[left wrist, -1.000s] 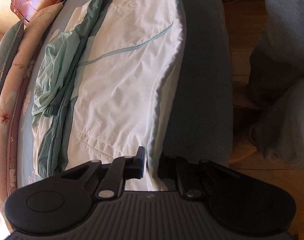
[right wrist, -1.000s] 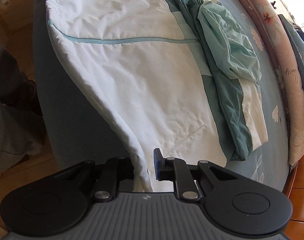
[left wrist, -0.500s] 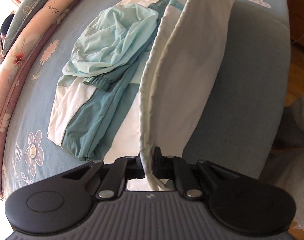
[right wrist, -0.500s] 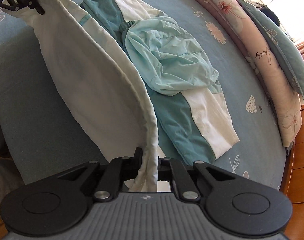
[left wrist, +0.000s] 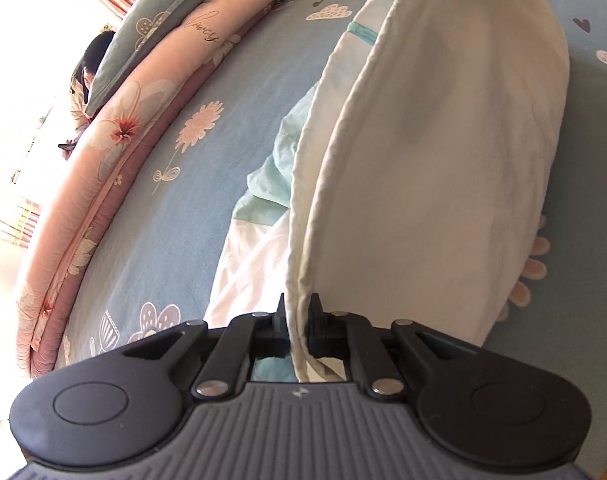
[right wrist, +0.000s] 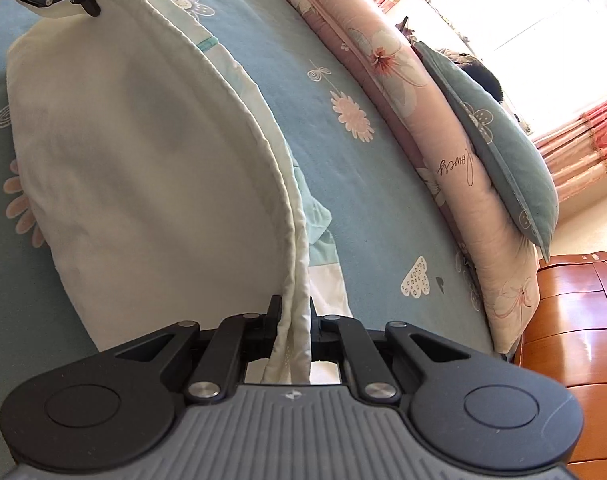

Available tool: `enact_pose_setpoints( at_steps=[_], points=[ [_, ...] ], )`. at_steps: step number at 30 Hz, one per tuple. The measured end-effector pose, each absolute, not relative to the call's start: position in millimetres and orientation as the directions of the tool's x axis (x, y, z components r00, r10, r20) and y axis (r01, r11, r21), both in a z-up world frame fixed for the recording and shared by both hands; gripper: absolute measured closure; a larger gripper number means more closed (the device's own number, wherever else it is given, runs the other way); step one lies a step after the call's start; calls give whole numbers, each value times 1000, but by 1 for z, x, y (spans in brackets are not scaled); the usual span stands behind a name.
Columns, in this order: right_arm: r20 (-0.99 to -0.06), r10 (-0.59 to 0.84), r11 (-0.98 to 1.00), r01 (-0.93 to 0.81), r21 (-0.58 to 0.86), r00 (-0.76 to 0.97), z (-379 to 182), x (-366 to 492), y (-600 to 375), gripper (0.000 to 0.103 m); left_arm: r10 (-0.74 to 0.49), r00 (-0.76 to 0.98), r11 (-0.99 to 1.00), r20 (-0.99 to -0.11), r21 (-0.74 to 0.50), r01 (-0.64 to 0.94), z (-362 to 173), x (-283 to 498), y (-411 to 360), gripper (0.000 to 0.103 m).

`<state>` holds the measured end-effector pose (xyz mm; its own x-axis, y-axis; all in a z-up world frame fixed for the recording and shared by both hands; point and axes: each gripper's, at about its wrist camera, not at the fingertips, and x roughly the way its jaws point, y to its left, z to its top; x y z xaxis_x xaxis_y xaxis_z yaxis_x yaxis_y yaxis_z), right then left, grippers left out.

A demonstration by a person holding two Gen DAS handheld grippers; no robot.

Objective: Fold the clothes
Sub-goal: 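Lift the white hem with both grippers and fold it over the hood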

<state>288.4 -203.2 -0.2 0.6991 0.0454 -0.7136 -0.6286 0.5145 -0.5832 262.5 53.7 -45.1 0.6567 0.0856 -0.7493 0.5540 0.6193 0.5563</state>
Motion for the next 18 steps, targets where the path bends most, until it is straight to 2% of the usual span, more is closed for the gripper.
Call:
enact_pose_setpoints(
  at_steps=[6, 18],
  points=[
    [-713, 37, 538, -615, -576, 700, -13, 346, -200, 94, 94, 656, 652, -749, 545, 527, -57, 318, 64, 97],
    [-781, 30, 596, -638, -487, 624, -42, 408, -201, 94, 94, 611, 695, -786, 491, 525, -86, 371, 77, 95]
  ],
)
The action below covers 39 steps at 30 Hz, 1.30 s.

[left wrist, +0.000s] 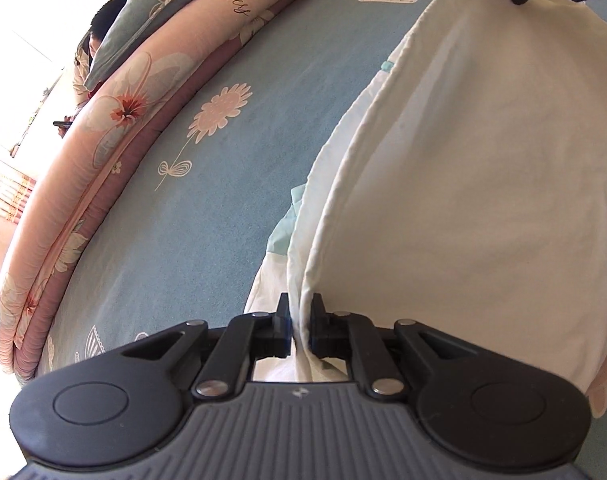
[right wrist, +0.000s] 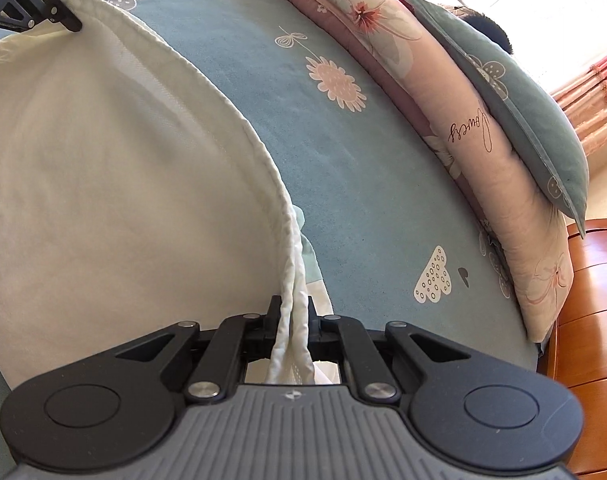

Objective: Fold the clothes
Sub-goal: 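Lift the white hem with both grippers and fold it over the hood, then lay the hem down on the bundle and open both grippers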

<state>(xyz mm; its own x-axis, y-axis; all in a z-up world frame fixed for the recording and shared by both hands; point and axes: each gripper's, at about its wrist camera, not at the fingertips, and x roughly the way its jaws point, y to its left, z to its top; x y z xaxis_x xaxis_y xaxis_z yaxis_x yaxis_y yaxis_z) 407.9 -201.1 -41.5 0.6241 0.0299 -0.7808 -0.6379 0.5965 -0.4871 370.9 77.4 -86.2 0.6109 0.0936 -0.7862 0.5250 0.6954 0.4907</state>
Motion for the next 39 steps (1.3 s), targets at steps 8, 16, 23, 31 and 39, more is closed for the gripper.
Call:
enact_pose_setpoints(
  at_steps=[8, 16, 23, 31, 39],
  points=[
    [-820, 23, 614, -655, -440, 572, -64, 431, -199, 94, 83, 539, 736, -838, 417, 534, -103, 395, 84, 95],
    [-840, 12, 621, -662, -420, 543, -82, 445, -194, 94, 77, 512, 743, -856, 391, 543, -117, 413, 83, 93],
    [-859, 7, 629, -670, -394, 512, -104, 452, -190, 94, 68, 486, 752, -872, 364, 549, -134, 420, 83, 92],
    [-869, 16, 645, -670, -368, 494, -115, 454, -190, 94, 58, 477, 758, -877, 349, 550, -145, 426, 84, 90],
    [-848, -7, 660, -635, -402, 530, -113, 452, -195, 63, 81, 483, 787, -872, 353, 506, -138, 427, 89, 68]
  ],
)
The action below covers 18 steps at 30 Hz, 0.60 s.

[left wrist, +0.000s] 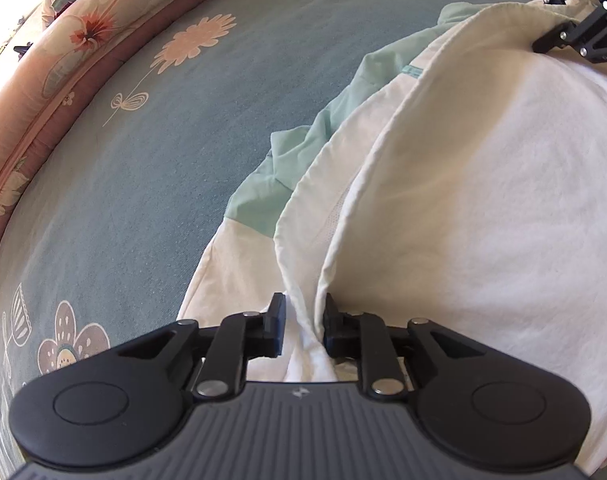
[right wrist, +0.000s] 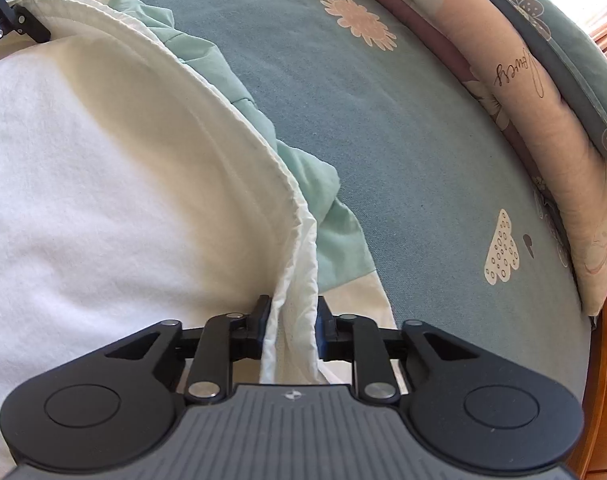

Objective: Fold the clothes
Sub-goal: 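Lay the hem down on the bundle and open both grippers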

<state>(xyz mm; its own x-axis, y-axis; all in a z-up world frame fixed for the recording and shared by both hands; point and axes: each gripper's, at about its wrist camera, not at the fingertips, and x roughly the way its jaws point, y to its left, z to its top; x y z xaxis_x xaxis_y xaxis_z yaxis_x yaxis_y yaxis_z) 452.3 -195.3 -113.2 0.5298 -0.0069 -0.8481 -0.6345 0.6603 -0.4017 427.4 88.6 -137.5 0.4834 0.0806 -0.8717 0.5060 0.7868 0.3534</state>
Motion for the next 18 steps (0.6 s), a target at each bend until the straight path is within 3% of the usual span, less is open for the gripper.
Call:
enact_pose_setpoints(
  at_steps=[1, 3, 8, 12, 18],
  points=[
    [-835, -23, 669, -612, -421, 549, -110, 455, -198, 46, 91, 489, 791, -868, 361, 493, -134, 427, 90, 63],
    [-829, -27, 700, -581, -415, 559, -100, 457, -209, 38, 95, 498, 805, -862, 361, 471, -125, 426, 95, 57],
    [-829, -38, 778, -504, -375, 558, -71, 446, -246, 34, 94, 529, 821, -843, 366, 438, -95, 412, 107, 45],
    [-836, -54, 843, -424, -331, 546, -55, 428, -278, 34, 87, 546, 851, -833, 347, 395, -67, 399, 116, 44],
    [-873, 18, 952, -276, -134, 487, -48, 389, -315, 34, 144, 603, 910, -785, 344, 232, -33, 386, 129, 45]
  ],
)
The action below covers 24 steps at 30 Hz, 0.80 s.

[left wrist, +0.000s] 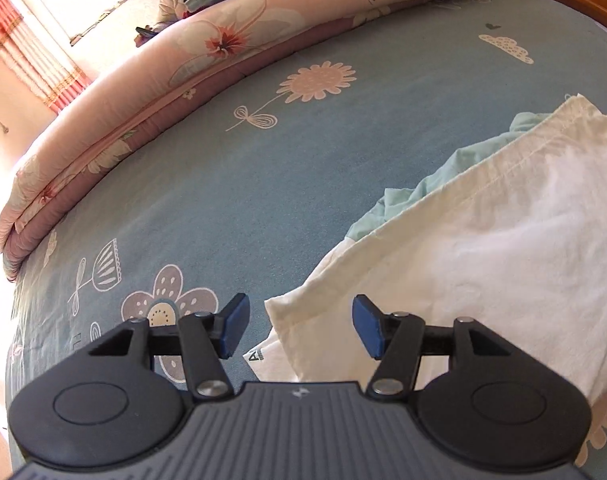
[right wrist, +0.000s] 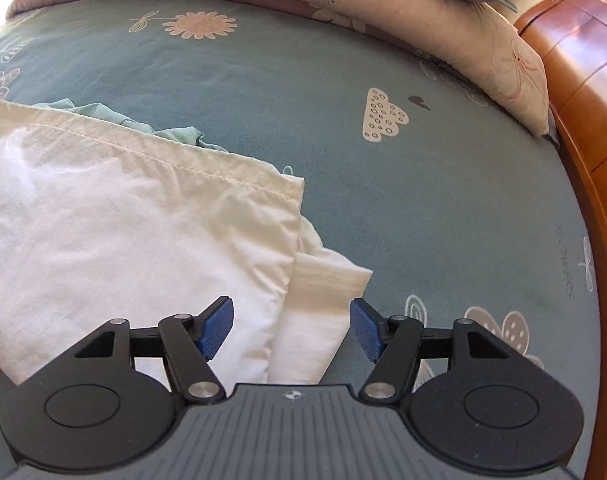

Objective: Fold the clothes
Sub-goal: 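Lay the hem down on the bundle and open both grippers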

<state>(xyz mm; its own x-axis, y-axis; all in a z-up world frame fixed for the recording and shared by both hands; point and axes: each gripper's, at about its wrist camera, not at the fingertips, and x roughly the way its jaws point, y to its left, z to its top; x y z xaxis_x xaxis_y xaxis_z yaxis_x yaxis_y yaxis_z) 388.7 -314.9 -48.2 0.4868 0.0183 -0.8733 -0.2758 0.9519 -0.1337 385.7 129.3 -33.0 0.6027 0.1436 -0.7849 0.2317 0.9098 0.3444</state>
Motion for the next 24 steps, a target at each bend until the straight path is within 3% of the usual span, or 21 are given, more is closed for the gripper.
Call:
enact_pose_setpoints(
  at_steps=[5, 10, 21, 23, 24],
  points=[
    [-895, 116, 984, -172, 45, 431, -63, 357, -332, 35, 45, 577, 894, -815, 291, 341, -39, 355, 101, 42],
    [-874, 258, 965, -71, 252, 411, -85, 339, -357, 50, -17, 545, 829, -838, 293, 477, -75, 314, 54, 42],
    [-764, 486, 842, 6, 539, 424, -126, 404, -386, 52, -32, 445, 904, -895, 164, 396, -109, 284, 28, 41],
    [-748, 521, 818, 11, 575, 411, -128, 412, -387, 63, -23, 436, 914, -900, 158, 374, -110, 286, 32, 41],
    [-744, 535, 810, 9, 587, 400, -128, 413, -388, 76, -17, 439, 916, -898, 163, 367, -110, 287, 33, 41]
  ],
)
